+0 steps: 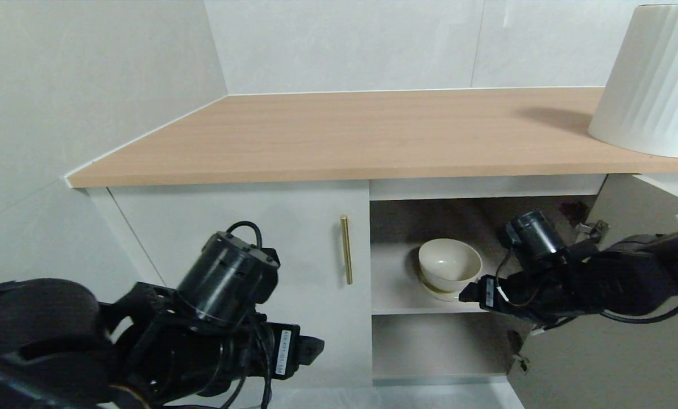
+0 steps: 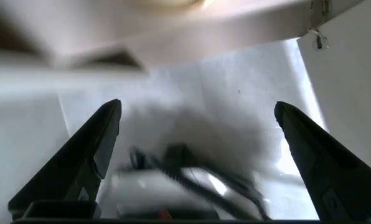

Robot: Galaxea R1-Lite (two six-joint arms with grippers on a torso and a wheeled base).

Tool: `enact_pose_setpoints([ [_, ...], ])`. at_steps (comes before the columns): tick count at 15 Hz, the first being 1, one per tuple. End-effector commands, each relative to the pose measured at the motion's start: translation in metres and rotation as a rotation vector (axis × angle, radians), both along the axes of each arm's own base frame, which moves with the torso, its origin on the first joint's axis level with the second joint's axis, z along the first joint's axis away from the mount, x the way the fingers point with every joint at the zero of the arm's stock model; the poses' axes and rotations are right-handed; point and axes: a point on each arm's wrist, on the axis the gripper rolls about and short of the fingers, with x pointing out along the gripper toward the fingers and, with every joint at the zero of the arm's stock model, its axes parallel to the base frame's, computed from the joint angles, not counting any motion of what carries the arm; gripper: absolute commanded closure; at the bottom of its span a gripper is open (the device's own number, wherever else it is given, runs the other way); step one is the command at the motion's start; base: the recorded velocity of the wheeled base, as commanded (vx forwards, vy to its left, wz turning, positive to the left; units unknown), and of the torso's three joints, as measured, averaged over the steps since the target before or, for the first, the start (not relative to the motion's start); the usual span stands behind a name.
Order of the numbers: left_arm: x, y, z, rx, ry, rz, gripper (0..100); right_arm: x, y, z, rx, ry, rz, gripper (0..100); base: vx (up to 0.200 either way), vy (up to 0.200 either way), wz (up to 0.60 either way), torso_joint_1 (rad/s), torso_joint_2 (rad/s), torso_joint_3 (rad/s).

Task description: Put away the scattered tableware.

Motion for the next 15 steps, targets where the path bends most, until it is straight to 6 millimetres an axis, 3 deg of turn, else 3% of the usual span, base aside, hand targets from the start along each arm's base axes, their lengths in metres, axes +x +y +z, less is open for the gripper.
enact_pose_setpoints([
  [1, -0.027, 0.030, 0.036, -0.096, -0.125, 0.013, 0, -0.075, -0.011, 0.042, 0.035, -0.107, 0.171, 0, 0.000, 0.000, 0.00, 0.000, 0.00, 0.000],
  [3, -0.038, 0.045, 0.039, -0.121, -0.142, 0.024, 0, -0.107, -0.020, 0.057, 0.076, -0.166, 0.238, 0, 0.000, 0.000, 0.00, 0.000, 0.00, 0.000],
  [5, -0.039, 0.047, 0.039, -0.123, -0.142, 0.028, 0, -0.110, -0.021, 0.059, 0.078, -0.175, 0.239, 0, 0.000, 0.000, 0.00, 0.000, 0.00, 0.000],
  [6, -0.041, 0.064, 0.046, -0.204, -0.265, 0.088, 0, -0.133, -0.036, 0.072, 0.067, -0.156, 0.242, 0, 0.000, 0.000, 0.00, 0.000, 0.00, 0.000],
  [7, -0.043, 0.070, 0.046, -0.203, -0.314, 0.089, 0, -0.140, -0.041, 0.076, 0.064, -0.142, 0.247, 0, 0.000, 0.000, 0.00, 0.000, 0.00, 0.000],
  [9, -0.044, 0.077, 0.041, -0.137, -0.333, 0.068, 0, -0.147, -0.046, 0.079, 0.063, -0.143, 0.246, 0, 0.000, 0.000, 0.00, 0.000, 0.00, 0.000],
  [15, -0.041, 0.075, 0.039, -0.117, -0.326, 0.057, 0, -0.143, -0.043, 0.072, 0.041, -0.114, 0.247, 0, -0.033, 0.000, 0.00, 0.000, 0.00, 0.002],
])
